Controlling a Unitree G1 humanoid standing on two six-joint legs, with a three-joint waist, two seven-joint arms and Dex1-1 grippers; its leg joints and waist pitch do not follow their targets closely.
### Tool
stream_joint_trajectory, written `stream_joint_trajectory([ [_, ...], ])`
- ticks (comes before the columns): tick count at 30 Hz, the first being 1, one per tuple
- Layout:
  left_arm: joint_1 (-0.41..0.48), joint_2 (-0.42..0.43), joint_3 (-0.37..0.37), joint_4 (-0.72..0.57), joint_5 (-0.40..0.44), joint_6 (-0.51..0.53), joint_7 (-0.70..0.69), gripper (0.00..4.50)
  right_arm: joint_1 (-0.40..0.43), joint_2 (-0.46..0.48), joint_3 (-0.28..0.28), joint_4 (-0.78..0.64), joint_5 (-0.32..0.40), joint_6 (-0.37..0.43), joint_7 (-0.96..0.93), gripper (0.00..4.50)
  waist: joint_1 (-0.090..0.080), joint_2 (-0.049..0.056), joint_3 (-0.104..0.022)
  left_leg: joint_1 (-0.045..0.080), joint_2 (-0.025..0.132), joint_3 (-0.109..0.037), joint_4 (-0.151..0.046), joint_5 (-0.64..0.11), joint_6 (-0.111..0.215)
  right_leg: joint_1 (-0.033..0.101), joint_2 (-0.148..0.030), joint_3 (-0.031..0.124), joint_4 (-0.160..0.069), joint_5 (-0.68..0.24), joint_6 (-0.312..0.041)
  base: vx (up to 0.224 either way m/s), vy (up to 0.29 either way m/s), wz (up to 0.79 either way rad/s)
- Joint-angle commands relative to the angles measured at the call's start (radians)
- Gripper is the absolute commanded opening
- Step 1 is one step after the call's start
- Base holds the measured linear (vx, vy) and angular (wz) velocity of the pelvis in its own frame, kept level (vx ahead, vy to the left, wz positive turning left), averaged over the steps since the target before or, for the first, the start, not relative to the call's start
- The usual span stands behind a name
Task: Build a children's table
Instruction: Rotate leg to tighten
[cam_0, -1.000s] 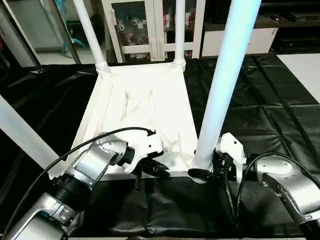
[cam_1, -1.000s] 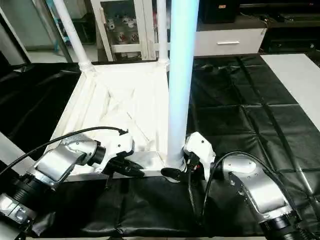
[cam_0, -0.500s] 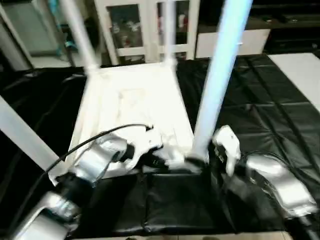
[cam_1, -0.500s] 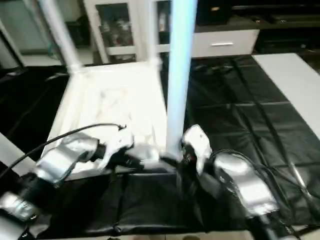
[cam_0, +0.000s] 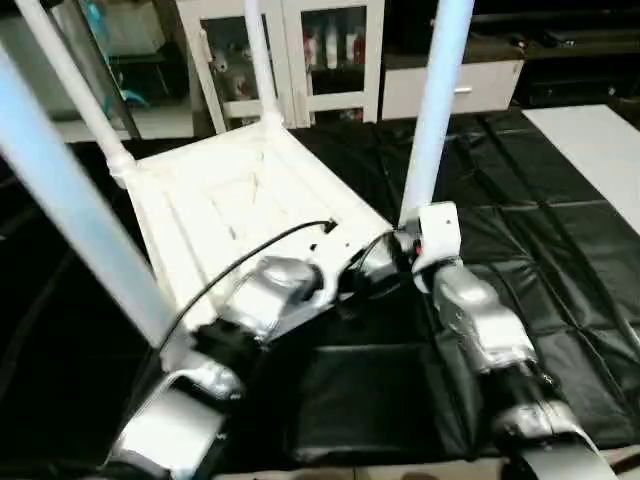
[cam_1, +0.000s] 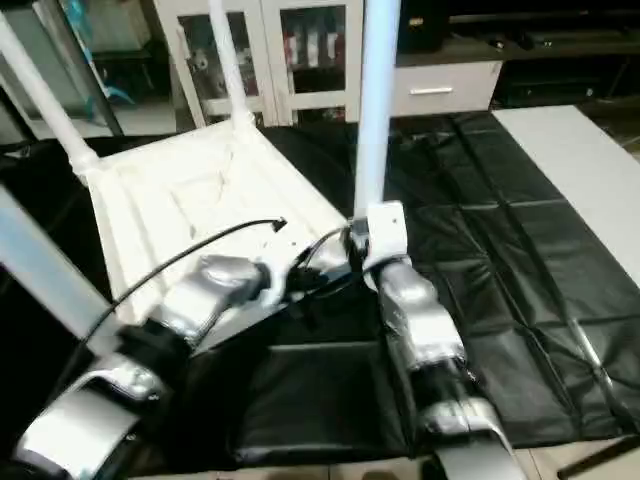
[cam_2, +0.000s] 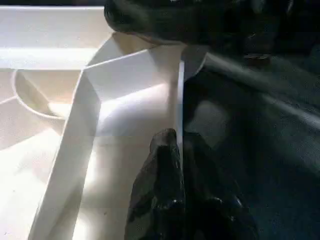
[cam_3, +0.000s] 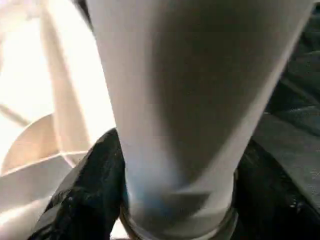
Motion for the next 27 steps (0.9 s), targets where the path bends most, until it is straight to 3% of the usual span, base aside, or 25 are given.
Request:
stream_joint_trajectory([
  [1, -0.024, -0.013, 0.04, 0.065, 0.019, -0.032, 0.136, 0.0, 0.008, 0.053, 0.044, 0.092, -0.036, 0.017, -0.031, 2.68, -0.007, -0.023, -0.051, 0.027, 0.062, -0.045, -0.085, -0.339, 0.034, 0.015, -0.061, 0.031, -0.092, -0.302, -0.207, 0.0, 0.0, 0.0],
  [4, -0.032, -0.013, 0.043, 0.076, 0.015, -0.038, 0.131, 0.0, -0.009, 0.065, 0.05, 0.1, -0.048, -0.025, -0.029, 2.68, -0.011, -0.024, -0.052, 0.021, 0.065, -0.048, -0.091, -0.348, 0.036, 0.021, -0.064, 0.031, -0.09, -0.299, -0.189, 0.0, 0.0, 0.0],
  [5, -0.022, 0.013, 0.032, 0.048, 0.015, -0.025, 0.079, 0.0, 0.004, 0.052, 0.041, 0.035, -0.029, -0.067, 0.029, 2.68, -0.009, -0.022, -0.053, 0.02, 0.064, -0.048, -0.09, -0.344, 0.041, 0.022, -0.066, 0.031, -0.09, -0.29, -0.188, 0.0, 0.0, 0.0],
  [6, -0.019, 0.019, 0.03, 0.042, 0.016, -0.022, 0.069, 0.0, 0.007, 0.049, 0.04, 0.022, -0.025, -0.075, 0.04, 3.24, -0.011, -0.024, -0.052, 0.019, 0.065, -0.047, -0.091, -0.346, 0.046, 0.021, -0.066, 0.032, -0.09, -0.291, -0.187, 0.0, 0.0, 0.0],
  [9, -0.001, 0.049, 0.013, 0.008, 0.018, -0.023, -0.005, 0.0, 0.038, 0.019, 0.042, -0.073, -0.005, -0.095, 0.121, 3.47, -0.007, -0.023, -0.055, 0.009, 0.065, -0.046, -0.087, -0.286, 0.075, 0.028, -0.069, 0.033, -0.083, -0.232, -0.196, 0.0, 0.0, 0.0],
  [11, 0.01, 0.062, 0.004, -0.011, 0.019, -0.029, -0.046, 0.0, 0.055, 0.001, 0.044, -0.115, 0.0, -0.094, 0.149, 3.72, -0.009, -0.022, -0.063, 0.0, 0.067, -0.05, -0.082, -0.205, 0.108, 0.039, -0.07, 0.03, -0.07, -0.131, -0.201, 0.0, 0.0, 0.0],
  [12, 0.021, 0.077, -0.004, -0.03, 0.017, -0.023, -0.09, 0.0, 0.075, -0.021, 0.045, -0.159, 0.021, -0.082, 0.201, 3.8, -0.009, -0.02, -0.067, 0.001, 0.068, -0.047, -0.074, -0.14, 0.151, 0.033, -0.068, 0.028, -0.062, -0.04, -0.227, 0.0, 0.0, 0.0],
  [15, 0.05, 0.117, -0.028, -0.086, 0.005, -0.005, -0.196, 0.0, 0.119, -0.084, 0.062, -0.243, 0.064, -0.047, 0.329, 3.99, 0.0, -0.024, -0.064, 0.001, 0.068, -0.041, -0.07, -0.145, 0.185, 0.036, -0.071, 0.029, -0.065, -0.046, -0.238, 0.0, 0.0, 0.0],
  [16, 0.07, 0.147, -0.046, -0.13, -0.003, -0.002, -0.26, 0.0, 0.151, -0.132, 0.08, -0.301, 0.092, -0.012, 0.412, 3.99, 0.001, -0.019, -0.061, 0.002, 0.071, -0.041, -0.072, -0.149, 0.187, 0.029, -0.069, 0.029, -0.066, -0.066, -0.241, 0.0, 0.0, 0.0],
  [18, 0.09, 0.178, -0.065, -0.176, -0.013, 0.0, -0.321, 0.0, 0.187, -0.189, 0.101, -0.365, 0.118, 0.022, 0.505, 4.14, 0.011, -0.02, -0.058, 0.007, 0.077, -0.042, -0.077, -0.174, 0.175, 0.031, -0.066, 0.031, -0.068, -0.096, -0.238, 0.0, 0.0, 0.0],
  [19, 0.114, 0.229, -0.095, -0.24, -0.027, 0.001, -0.414, 0.0, 0.239, -0.278, 0.133, -0.454, 0.145, 0.056, 0.638, 4.14, 0.017, -0.018, -0.056, 0.01, 0.08, -0.044, -0.083, -0.201, 0.16, 0.031, -0.063, 0.031, -0.071, -0.125, -0.235, 0.0, 0.0, 0.0],
  [20, 0.122, 0.247, -0.106, -0.262, -0.033, 0.009, -0.448, 0.0, 0.257, -0.309, 0.142, -0.483, 0.151, 0.065, 0.684, 4.14, 0.023, -0.017, -0.056, 0.014, 0.084, -0.044, -0.085, -0.214, 0.144, 0.027, -0.063, 0.035, -0.069, -0.131, -0.231, 0.0, 0.0, 0.0],
  [24, 0.148, 0.31, -0.14, -0.329, -0.05, 0.003, -0.568, 0.0, 0.308, -0.403, 0.161, -0.559, 0.167, 0.072, 0.811, 4.14, 0.036, -0.017, -0.05, 0.02, 0.083, -0.041, -0.094, -0.272, 0.093, 0.022, -0.063, 0.038, -0.074, -0.179, -0.228, 0.0, 0.0, 0.0],
  [25, 0.161, 0.339, -0.148, -0.367, -0.064, 0.002, -0.635, 0.0, 0.336, -0.462, 0.172, -0.601, 0.183, 0.087, 0.882, 4.14, 0.038, -0.015, -0.051, 0.02, 0.082, -0.042, -0.095, -0.283, 0.077, 0.023, -0.064, 0.04, -0.074, -0.198, -0.222, 0.0, 0.0, 0.0],
  [27, 0.169, 0.363, -0.153, -0.396, -0.073, 0.012, -0.679, 0.0, 0.362, -0.52, 0.184, -0.642, 0.201, 0.105, 0.951, 4.14, 0.049, -0.016, -0.051, 0.024, 0.086, -0.041, -0.095, -0.267, 0.074, 0.022, -0.064, 0.043, -0.071, -0.165, -0.223, 0.0, 0.0, 0.0],
])
